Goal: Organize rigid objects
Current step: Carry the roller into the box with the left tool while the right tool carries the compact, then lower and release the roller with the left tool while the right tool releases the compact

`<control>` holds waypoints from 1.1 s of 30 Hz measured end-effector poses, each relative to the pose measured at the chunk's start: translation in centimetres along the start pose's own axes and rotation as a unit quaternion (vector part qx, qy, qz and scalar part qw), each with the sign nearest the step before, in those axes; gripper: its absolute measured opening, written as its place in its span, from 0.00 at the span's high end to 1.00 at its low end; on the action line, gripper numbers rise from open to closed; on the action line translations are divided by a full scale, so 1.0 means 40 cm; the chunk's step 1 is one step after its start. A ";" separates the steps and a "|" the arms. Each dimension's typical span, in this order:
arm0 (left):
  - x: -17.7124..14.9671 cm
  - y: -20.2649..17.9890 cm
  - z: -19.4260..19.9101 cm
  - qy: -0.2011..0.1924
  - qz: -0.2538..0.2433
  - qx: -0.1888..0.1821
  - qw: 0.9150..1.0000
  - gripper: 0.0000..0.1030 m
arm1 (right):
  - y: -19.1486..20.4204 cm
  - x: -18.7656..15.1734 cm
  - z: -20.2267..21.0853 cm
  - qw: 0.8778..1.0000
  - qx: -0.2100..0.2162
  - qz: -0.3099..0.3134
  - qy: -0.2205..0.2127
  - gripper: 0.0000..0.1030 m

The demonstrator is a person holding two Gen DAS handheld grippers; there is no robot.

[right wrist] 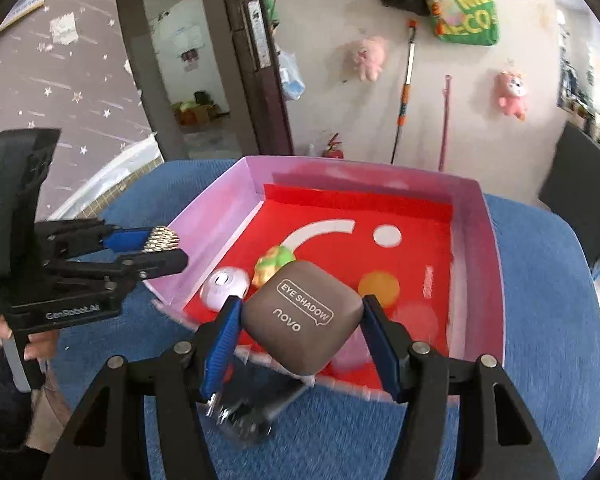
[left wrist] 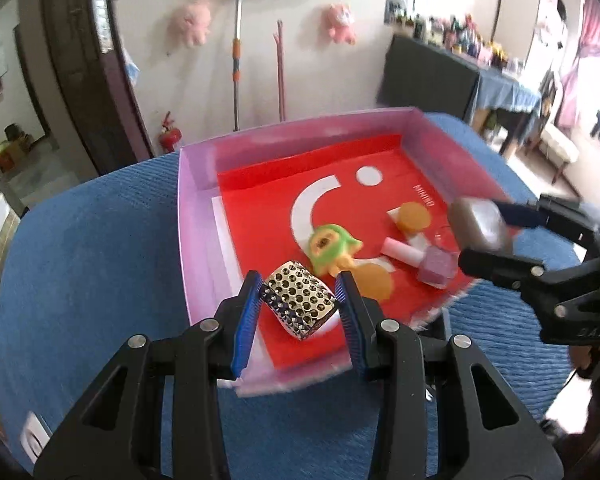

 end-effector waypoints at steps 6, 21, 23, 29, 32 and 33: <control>0.057 0.027 -0.103 0.063 -0.034 -0.001 0.997 0.65 | -0.026 0.079 -0.109 0.998 0.009 0.024 0.049 0.39; 0.078 0.012 -0.232 0.147 -0.115 0.003 0.982 0.65 | -0.052 0.102 -0.294 0.986 -0.003 0.070 0.152 0.39; 0.079 0.010 -0.238 0.152 -0.117 0.003 0.981 0.65 | -0.054 0.098 -0.308 0.984 -0.002 0.071 0.162 0.39; 0.077 0.009 -0.254 0.165 -0.125 0.005 0.978 0.65 | -0.058 0.094 -0.331 0.982 -0.005 0.077 0.175 0.39; 0.081 0.010 -0.252 0.168 -0.123 0.003 0.978 0.65 | -0.066 0.096 -0.332 0.981 -0.005 0.073 0.180 0.39; 0.082 0.010 -0.251 0.169 -0.123 0.002 0.978 0.65 | -0.072 0.096 -0.333 0.981 -0.001 0.068 0.182 0.39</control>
Point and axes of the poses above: each gripper's, at about its wrist camera, not at the fingertips, and z roughly against the way its jaws point, y to its left, x to its top, the point moved 1 cm from there along -z, roughly the way its jaws point, and after that the axes turned 2 degrees about -y, right-handed, at the moved point
